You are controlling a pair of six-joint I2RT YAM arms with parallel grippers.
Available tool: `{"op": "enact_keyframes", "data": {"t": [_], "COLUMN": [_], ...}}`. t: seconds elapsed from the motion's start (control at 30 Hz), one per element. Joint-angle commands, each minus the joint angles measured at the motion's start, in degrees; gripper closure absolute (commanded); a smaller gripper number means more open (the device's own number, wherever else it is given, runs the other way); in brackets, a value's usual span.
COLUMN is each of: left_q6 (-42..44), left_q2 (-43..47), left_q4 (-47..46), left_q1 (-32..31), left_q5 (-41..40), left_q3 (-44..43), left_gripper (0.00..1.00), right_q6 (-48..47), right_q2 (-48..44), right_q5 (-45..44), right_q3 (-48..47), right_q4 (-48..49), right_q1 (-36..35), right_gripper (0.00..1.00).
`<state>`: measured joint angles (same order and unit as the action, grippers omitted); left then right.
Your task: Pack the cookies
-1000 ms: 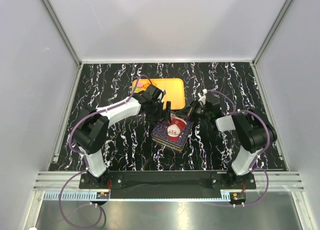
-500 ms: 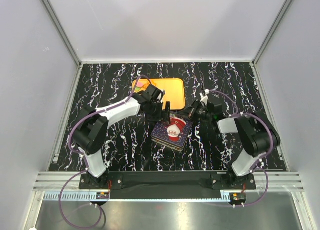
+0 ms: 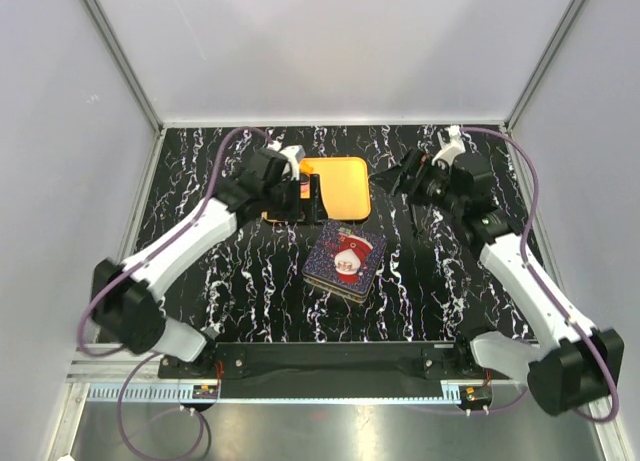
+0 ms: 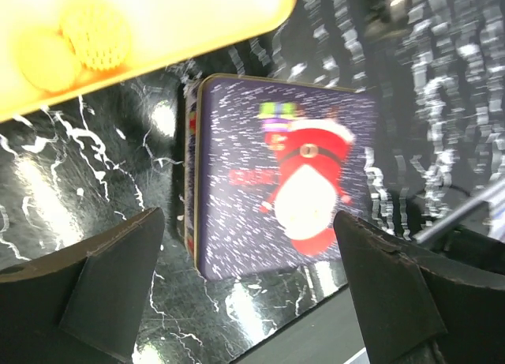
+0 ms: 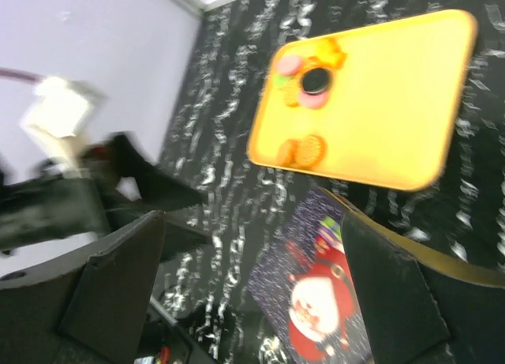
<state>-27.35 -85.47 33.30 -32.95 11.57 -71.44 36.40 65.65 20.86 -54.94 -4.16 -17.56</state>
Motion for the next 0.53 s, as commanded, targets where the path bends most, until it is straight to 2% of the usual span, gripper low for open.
{"op": "enact_keyframes", "data": {"t": [0.0, 0.27, 0.5], "left_q6": [1.78, 3.89, 4.50], "left_q2": [8.97, 20.77, 25.26], "left_q4": [-0.69, 0.10, 0.10], "left_q1": [-0.01, -0.01, 0.08], "left_q5": [-2.43, -4.98, -4.37], "left_q3": [2.52, 7.98, 10.88], "left_gripper": [0.04, 0.02, 0.01], "right_q6": [-6.16, -9.16, -8.72], "right_q2": [-3.50, -14.74, -18.01], "right_q5": [-8.36, -18.66, -20.60], "right_q3": [-2.19, 2.02, 2.12], "right_q4": [-16.37, -23.08, -24.67], "right_q1": [0.33, 0.25, 0.16], "right_gripper": [0.00, 0.00, 0.00]}}
